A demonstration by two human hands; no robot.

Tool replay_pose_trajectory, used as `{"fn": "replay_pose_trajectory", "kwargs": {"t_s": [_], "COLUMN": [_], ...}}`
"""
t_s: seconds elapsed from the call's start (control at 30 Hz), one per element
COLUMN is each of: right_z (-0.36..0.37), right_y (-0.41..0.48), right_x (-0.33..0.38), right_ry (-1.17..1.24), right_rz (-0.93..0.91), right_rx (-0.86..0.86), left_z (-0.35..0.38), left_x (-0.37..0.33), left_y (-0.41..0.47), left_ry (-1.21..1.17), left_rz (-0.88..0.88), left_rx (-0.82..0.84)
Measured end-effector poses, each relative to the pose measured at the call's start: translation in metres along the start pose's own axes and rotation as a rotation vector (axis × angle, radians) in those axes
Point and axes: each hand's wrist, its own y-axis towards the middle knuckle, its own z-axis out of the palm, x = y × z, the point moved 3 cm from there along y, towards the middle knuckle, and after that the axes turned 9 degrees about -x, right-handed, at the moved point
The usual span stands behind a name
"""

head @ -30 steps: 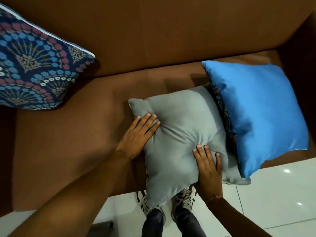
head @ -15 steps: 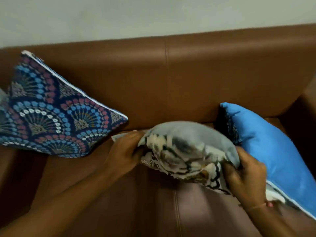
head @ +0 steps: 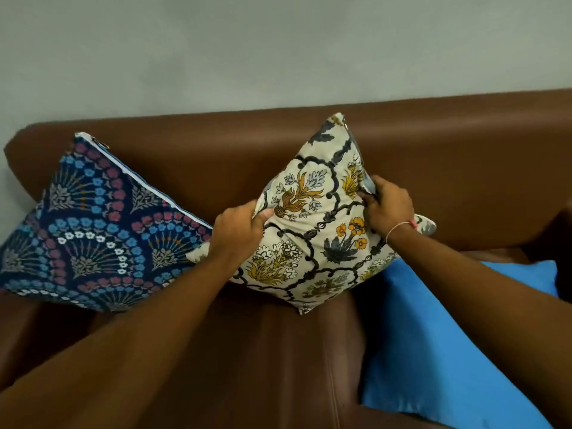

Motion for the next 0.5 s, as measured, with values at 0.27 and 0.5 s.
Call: {"fn": "replay_pose_trajectory", "kwargs": {"t_s": [0.27,0.5], "right_z": [0.024,-0.042], "right_y": [0.001,-0.037], "right_x": [-0.021,-0.062], "right_ry": [-0.066,0.068], "right_rz": [0.08,-0.027], "right_rx": [0.07,-0.036], "left_z": [0.029,0.012], "left_x": [0.007,-0.062], "left_y": [0.009,-0.059], "left_ry": [-0.023,-0.122], "left_rz": [-0.096,0.091], "left_rx": [0.059,-0.375]}}
